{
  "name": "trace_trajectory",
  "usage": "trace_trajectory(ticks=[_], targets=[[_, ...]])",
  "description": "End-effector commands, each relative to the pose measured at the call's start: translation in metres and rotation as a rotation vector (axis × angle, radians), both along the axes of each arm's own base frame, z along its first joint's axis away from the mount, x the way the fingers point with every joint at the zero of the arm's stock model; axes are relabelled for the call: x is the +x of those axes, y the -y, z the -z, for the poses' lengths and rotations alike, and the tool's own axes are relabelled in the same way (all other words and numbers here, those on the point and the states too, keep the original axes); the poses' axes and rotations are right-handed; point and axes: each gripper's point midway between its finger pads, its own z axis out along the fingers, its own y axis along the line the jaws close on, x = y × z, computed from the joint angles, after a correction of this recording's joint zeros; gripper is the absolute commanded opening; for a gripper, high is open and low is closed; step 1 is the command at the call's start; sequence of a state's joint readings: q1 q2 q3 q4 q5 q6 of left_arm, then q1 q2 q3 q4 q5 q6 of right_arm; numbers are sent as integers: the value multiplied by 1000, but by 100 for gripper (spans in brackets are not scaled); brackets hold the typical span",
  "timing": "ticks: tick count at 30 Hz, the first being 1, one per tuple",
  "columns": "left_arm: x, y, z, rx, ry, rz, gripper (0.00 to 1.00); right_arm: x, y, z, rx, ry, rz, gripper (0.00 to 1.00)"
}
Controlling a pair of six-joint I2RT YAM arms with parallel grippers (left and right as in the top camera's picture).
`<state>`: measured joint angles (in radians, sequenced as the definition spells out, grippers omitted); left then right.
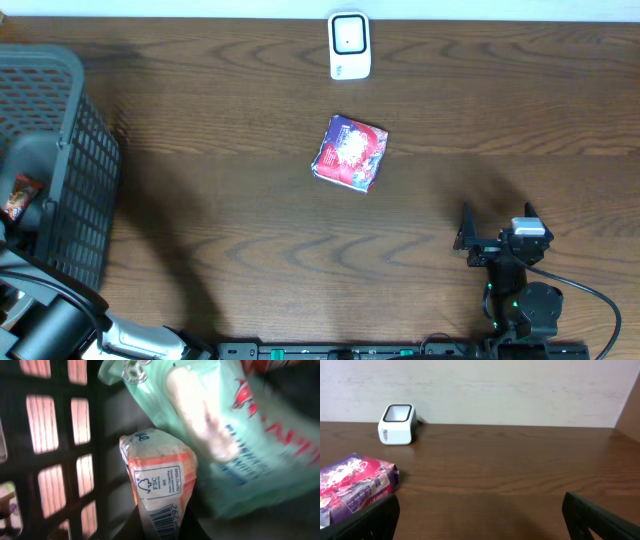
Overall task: Scan the item barcode
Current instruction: 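Return the left gripper to the basket and grasp the small orange snack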
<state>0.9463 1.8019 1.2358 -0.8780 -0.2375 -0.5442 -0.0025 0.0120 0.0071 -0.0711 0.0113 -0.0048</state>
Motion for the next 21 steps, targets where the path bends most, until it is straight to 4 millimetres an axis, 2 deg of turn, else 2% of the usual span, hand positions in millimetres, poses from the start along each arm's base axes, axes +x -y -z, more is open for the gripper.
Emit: trace_trajectory(ticks=[1,5,8,11,13,16,18,21], targets=[[24,-9,-38,23,119,35,8,0,1,1,11,0,1,99],[70,-6,-102,41,407,83,8,0,1,1,11,0,1,99],[113,7,-172,72,723,174,7,0,1,1,11,0,1,99],[140,26,-232,86,986,226,7,0,1,1,11,0,1,99],[155,48,-265,40,1145,254,7,0,1,1,11,0,1,99],[189,96,-317,-41,1368,462,7,0,1,1,11,0,1,99],[208,129,-336,-69,1431,603,7,0,1,1,11,0,1,99],[229,178,-350,-92,1469,779,7,0,1,1,11,0,1,99]])
